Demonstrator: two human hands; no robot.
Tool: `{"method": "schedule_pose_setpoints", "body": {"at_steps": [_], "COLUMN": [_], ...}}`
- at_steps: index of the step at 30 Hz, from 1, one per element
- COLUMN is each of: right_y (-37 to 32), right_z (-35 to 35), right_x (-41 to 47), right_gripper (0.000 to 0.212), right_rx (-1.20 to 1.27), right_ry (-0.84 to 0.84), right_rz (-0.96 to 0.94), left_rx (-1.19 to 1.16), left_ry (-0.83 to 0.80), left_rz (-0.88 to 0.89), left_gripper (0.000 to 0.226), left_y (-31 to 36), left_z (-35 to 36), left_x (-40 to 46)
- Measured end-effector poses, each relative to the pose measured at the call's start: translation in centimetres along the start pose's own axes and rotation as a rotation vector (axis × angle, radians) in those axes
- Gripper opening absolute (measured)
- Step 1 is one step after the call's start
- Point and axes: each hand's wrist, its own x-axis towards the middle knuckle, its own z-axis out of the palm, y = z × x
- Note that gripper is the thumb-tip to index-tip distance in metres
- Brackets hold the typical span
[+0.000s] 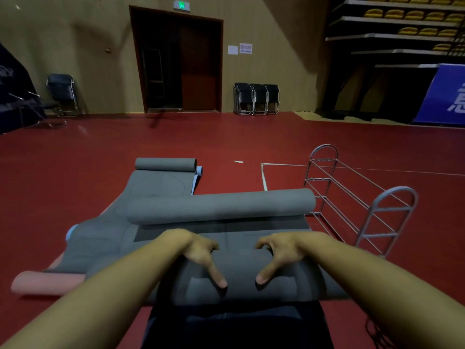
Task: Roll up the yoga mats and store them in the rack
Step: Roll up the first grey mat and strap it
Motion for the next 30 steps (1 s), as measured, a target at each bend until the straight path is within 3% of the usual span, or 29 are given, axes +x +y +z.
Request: {"method": "schedule_pose_setpoints", "body": {"at_steps": [4,7,11,15,18,23,26,30], "right_y": [0.0,0.1,0.2,0.0,-0.1,-1.0,-1.0,-0.7], "right_z": [0.0,0.0,-0.4,-1.1,-1.1,-1.4,-1.6,-1.7], "right_x": [0.3,0.6,0.4,0.5,0.7,0.6,0.8,1.3], "right_gripper": [0.113,0.116,0.104,0.087,0.08,0.077,0.074,0.054], "right_rx": [0.021,-0.055,-0.007,0.041,0.003,-0.118,-0.11,-0.1], "right_ry": [-0.005,0.009,0.027,0.019,0.011,0.132,0.129,0.165], "right_rz": [0.031,0.051,0.016,0.032,0.04,-0.025,-0.021,-0.003], "left_rx": [-0.072,0.005,-0.063,-0.034,0.025,0.16,0.119,0.102], "left_ry": [0.062,0.17,0.259,0.193,0.158,0.32,0.371,0.404], "left_rz": [0.003,-0.008,0.108,0.101,0.101,0.133,0.167,0.184], "left_gripper": [0.126,0.133,0.106,0.079,0.091,0.105,0.103,0.08], "left_y": [-0.8,-0.9,-1.1,-0.4,-0.2,0.0,0.5,0.4], "left_z": [0.8,1.3,2.1,1.4,0.8,0.6,0.4,0.2], "left_x": [0.7,0.9,1.0,0.6,0.5,0.7,0.4,0.5]}}
